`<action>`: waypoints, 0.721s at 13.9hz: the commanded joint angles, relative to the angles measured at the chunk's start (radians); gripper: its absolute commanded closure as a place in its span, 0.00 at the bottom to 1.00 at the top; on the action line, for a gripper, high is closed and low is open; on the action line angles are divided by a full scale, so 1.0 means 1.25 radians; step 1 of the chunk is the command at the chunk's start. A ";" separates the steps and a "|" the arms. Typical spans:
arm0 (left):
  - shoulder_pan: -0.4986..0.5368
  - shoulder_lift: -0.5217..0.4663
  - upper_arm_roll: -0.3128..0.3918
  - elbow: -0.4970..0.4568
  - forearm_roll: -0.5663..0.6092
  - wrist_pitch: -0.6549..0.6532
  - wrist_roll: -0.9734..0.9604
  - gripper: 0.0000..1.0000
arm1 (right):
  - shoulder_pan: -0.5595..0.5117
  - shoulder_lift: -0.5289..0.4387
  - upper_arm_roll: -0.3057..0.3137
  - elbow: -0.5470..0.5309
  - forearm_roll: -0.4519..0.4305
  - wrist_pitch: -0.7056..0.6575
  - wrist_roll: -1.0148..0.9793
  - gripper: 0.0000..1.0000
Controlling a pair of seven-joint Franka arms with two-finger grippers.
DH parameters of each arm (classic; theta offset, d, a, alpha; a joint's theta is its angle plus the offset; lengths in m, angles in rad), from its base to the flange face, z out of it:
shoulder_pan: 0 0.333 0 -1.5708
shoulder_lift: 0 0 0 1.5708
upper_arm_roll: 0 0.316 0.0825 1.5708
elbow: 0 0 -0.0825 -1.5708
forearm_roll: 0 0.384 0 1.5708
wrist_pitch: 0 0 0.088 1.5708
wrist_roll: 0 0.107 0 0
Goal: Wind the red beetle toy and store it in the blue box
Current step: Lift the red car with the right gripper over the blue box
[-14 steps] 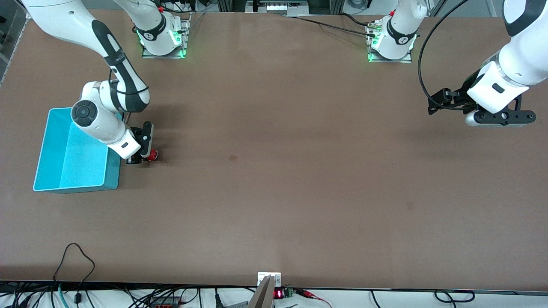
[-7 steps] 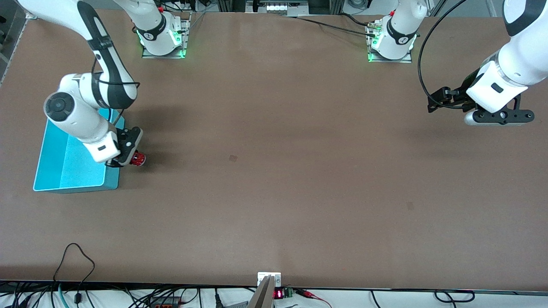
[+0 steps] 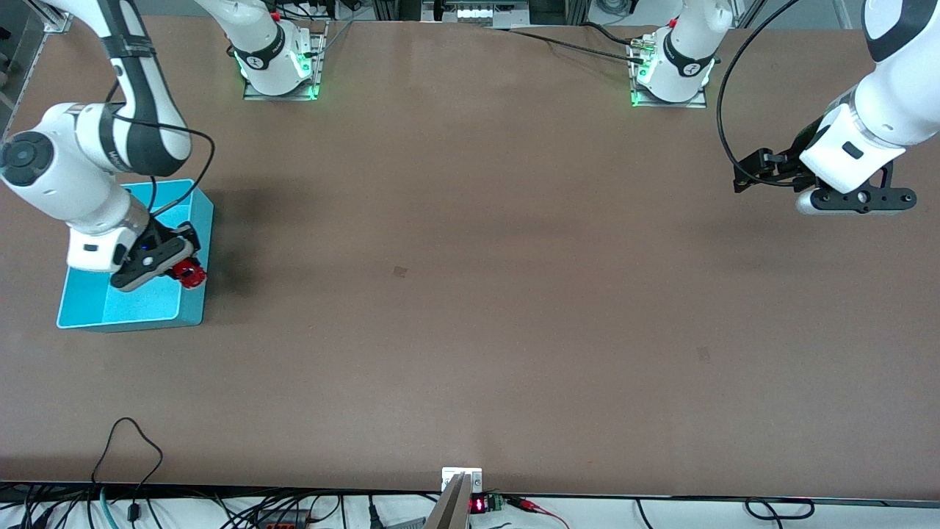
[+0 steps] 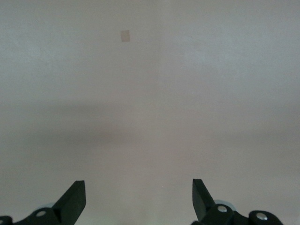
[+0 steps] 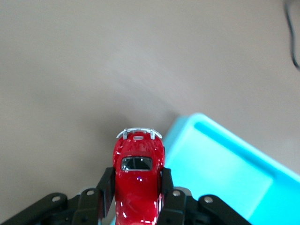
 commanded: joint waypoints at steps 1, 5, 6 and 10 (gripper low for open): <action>-0.007 -0.012 0.001 0.003 0.009 -0.014 0.012 0.00 | -0.006 0.013 -0.060 0.012 0.010 -0.016 0.079 1.00; -0.007 -0.012 0.001 0.003 0.011 -0.014 0.012 0.00 | -0.007 0.032 -0.113 0.008 0.010 -0.071 0.227 1.00; -0.007 -0.012 0.001 0.003 0.011 -0.014 0.012 0.00 | -0.006 0.041 -0.119 0.007 0.010 -0.082 0.269 1.00; -0.007 -0.012 0.002 0.003 0.016 -0.014 0.012 0.00 | -0.007 0.073 -0.160 -0.025 0.008 -0.080 0.283 1.00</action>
